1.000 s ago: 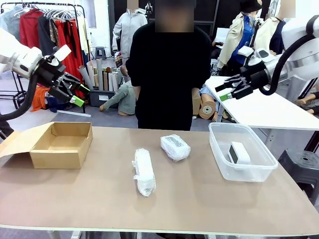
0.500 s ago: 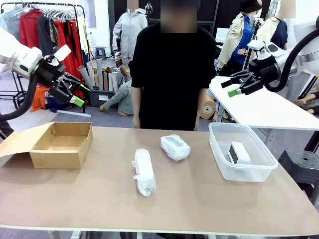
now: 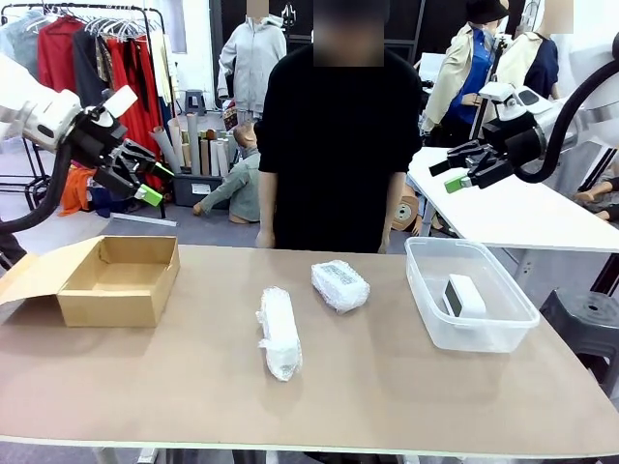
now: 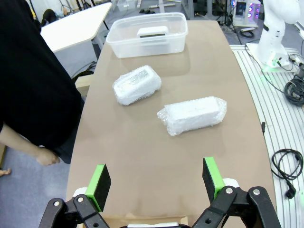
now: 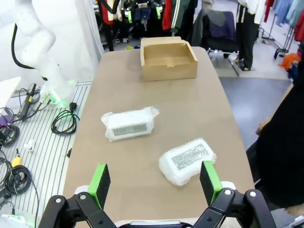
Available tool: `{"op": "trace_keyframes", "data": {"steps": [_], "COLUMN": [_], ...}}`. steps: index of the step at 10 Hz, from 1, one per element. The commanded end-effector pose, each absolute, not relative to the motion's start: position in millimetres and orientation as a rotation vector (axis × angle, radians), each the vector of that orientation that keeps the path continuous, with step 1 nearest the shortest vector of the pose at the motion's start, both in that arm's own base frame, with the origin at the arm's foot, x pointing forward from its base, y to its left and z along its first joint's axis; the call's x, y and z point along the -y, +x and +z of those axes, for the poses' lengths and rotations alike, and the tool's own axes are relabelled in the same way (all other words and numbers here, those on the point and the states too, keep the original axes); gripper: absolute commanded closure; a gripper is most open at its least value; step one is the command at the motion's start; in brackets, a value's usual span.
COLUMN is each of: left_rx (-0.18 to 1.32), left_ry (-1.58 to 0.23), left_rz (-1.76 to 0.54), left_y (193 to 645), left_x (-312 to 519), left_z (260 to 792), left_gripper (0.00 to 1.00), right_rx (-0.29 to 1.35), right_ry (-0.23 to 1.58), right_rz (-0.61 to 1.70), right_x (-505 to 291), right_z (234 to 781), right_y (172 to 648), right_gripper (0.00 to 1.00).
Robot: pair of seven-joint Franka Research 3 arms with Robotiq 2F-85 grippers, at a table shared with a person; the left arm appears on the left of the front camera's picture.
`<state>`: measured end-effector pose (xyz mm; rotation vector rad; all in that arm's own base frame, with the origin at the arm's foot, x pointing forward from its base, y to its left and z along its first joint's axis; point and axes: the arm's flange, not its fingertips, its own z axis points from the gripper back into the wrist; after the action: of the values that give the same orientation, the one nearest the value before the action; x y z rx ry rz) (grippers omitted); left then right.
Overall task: Separate and place wrapped and unwrapped clocks.
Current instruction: Pick up the Digital clock indicated by the person.
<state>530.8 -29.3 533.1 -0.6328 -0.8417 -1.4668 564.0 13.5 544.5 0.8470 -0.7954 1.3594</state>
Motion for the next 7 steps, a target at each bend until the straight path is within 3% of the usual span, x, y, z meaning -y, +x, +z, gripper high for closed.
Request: {"op": "trace_keyframes", "data": {"steps": [1, 7], "left_rx": [0.843, 0.843], "left_ry": [-0.630, -0.630], "left_rz": [-1.467, -1.467], "left_y": [529.2, 529.2], "left_x": [29.9, 29.9], "left_z": [533.6, 533.6], "left_gripper": [0.00, 0.00], "right_rx": [0.795, 0.795], "right_ry": [0.842, 0.842], "right_rz": [1.359, 1.359], "right_x": [-13.0, -13.0], "right_z": [544.2, 544.2], "right_y": [564.3, 564.3], "right_gripper": [0.00, 0.00]}}
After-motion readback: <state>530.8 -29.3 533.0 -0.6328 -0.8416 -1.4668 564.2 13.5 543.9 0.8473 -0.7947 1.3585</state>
